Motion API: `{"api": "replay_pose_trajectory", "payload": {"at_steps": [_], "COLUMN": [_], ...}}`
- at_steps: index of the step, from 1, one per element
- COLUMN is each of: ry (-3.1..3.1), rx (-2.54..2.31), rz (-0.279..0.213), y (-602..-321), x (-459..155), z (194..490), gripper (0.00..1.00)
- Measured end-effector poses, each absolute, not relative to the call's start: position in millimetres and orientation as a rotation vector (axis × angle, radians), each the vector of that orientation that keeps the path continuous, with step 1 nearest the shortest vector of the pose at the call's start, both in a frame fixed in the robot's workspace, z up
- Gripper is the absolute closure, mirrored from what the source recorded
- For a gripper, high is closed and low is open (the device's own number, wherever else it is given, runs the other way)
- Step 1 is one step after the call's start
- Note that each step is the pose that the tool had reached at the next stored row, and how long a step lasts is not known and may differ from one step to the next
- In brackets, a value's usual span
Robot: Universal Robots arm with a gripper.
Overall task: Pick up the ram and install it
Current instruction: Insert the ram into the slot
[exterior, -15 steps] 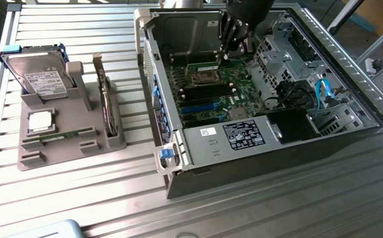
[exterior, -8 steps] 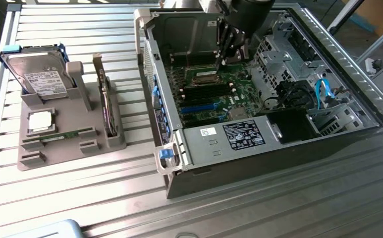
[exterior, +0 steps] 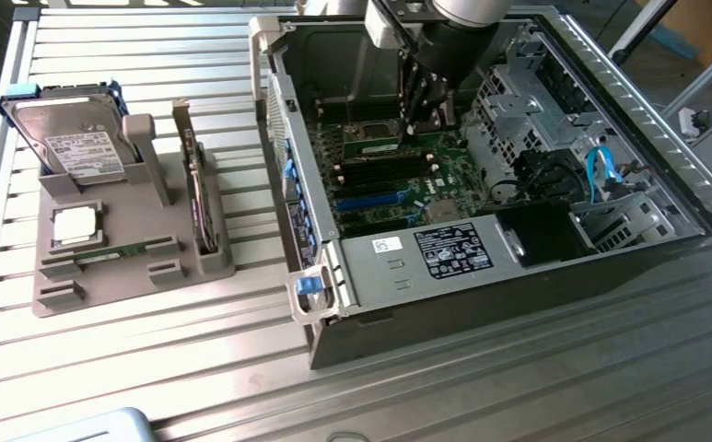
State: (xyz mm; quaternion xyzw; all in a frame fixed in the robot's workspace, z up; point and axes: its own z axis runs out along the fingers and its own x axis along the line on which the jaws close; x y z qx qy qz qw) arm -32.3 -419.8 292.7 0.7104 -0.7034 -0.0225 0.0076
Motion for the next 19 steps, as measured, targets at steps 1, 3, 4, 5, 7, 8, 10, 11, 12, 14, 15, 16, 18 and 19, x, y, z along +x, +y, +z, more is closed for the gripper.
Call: {"api": "replay_pose_trajectory", "payload": {"at_steps": [1,3,4,5,7,8,10,11,12,14,15,16,18,19], "ry": [-2.199,-2.199,-2.199,-2.199,-2.199,-2.199,-2.199,-2.199,-2.200,-2.199,-2.199,-2.199,-2.199,-2.199], "rx": [2.221,2.221,2.221,2.221,2.221,2.221,2.221,2.221,2.221,2.221,2.221,2.221,2.221,2.221], "rz": [-0.071,-0.071,-0.071,-0.071,-0.071,-0.070,-0.071,-0.071,-0.071,-0.071,-0.071,-0.071,-0.071,-0.071], "y": [-419.8,-419.8,-419.8,-419.8,-419.8,-419.8,-419.8,-419.7,-419.7,-419.8,-419.8,-419.8,-419.8,-419.8], "x": [-31.8,-29.0,-27.9,-26.8,-24.7,-24.6,-24.6,-24.6,-24.6,-24.6,-24.6,-24.6,-24.6,-24.6], "z": [292.5,292.3,292.3,292.3,292.3,292.3,292.3,292.0,291.3,288.2,286.8,285.6,283.3,283.2], "gripper": [0.88,0.88,0.88,0.88,0.88,0.88,0.88,0.88,0.88,0.88,0.88,0.88,0.88,0.88]}}
